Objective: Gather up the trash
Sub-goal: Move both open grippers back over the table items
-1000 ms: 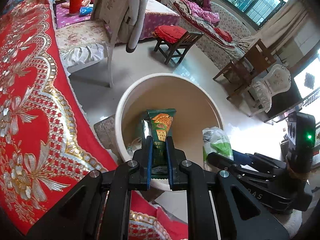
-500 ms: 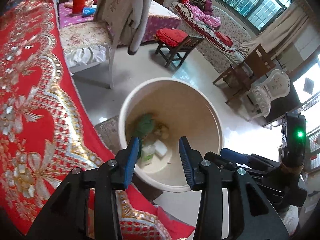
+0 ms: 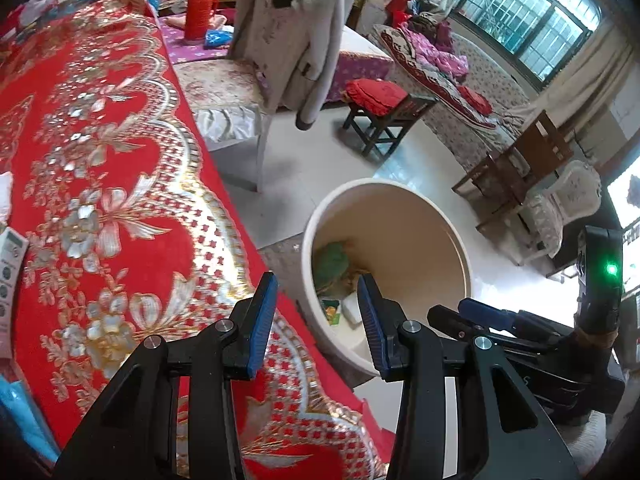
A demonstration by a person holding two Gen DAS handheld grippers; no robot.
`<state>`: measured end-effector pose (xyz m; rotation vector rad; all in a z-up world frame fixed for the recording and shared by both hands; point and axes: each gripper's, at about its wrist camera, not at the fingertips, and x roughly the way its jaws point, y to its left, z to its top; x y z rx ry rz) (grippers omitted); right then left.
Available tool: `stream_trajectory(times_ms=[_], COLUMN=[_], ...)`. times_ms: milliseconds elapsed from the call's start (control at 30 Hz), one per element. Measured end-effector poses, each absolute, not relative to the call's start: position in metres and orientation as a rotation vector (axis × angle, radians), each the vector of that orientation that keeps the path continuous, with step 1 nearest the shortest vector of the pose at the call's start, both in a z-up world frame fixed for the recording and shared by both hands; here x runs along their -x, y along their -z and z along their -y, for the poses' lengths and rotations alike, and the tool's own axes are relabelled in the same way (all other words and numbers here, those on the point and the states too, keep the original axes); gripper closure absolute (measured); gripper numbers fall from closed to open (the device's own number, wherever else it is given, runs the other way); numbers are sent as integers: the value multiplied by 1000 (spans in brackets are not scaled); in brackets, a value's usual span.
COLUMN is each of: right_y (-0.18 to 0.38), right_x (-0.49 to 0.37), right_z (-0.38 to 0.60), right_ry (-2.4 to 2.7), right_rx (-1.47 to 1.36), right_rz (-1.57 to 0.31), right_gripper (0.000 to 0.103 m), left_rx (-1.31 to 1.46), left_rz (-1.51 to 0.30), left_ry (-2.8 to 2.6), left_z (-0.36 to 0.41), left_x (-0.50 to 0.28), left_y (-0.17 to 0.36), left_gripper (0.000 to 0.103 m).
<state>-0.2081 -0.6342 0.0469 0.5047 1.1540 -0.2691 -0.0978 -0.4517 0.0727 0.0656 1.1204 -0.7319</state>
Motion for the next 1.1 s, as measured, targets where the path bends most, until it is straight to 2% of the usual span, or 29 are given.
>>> stream_trajectory(times_ms=[233,367,1100], right_y=[-56,-61,-85], right_x=[197,188,135], right_z=[616,602,478], right_ry=[229,202,-15], right_rx=[-482,-465,-317], right_rz=[-1140,-1133,-1123], right_gripper=[51,46,43], left_rx=[-63,-57,45], left_rz=[-1085,-1065,-1001], left_ry=[689,659,429], left_z=[428,410,270], left_x=[99,96,88], left_y=[-82,-90,-119], left_gripper=[63,64,63])
